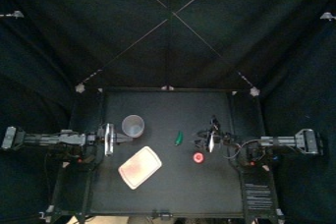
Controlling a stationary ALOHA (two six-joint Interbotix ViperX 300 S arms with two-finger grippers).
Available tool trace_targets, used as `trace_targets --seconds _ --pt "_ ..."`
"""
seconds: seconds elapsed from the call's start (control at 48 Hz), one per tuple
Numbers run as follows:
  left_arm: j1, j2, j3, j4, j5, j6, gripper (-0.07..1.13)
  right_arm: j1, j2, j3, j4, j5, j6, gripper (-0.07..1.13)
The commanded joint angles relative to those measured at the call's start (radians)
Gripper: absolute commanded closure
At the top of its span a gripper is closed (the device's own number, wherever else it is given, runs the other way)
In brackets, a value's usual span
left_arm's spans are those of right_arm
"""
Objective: Pick the green pepper then place it in the grey bowl
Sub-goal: Pick the green pepper
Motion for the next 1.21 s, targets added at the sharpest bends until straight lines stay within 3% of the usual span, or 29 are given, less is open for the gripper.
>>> trace_targets --seconds 0.021,0.292,0.458,0.604,0.792,1.208 --pt "0.009 0.005 -0.014 -0.002 -0.006 0.003 0.93 -0.017 0.048 -0.032 0.005 -0.003 0.060 0.01" --pt "0.029 0.005 -0.014 -0.003 -0.005 0.002 0.93 -0.067 0.250 -0.103 0.043 0.008 0.287 0.03" --pt "0.032 0.005 -0.014 -0.003 -0.006 0.000 0.93 -0.112 0.382 -0.189 0.060 0.112 0.434 0.03" --pt "0.032 0.005 -0.014 -0.003 -0.005 -0.002 0.93 -0.138 0.494 -0.284 0.051 0.267 0.457 0.03" --pt "0.032 0.005 -0.014 -0.003 -0.006 -0.002 0.93 -0.163 0.595 -0.391 -0.037 0.428 0.474 0.03" --pt "0.032 0.005 -0.017 -0.002 -0.009 0.002 0.93 -0.172 0.730 -0.485 -0.058 0.471 0.508 0.06"
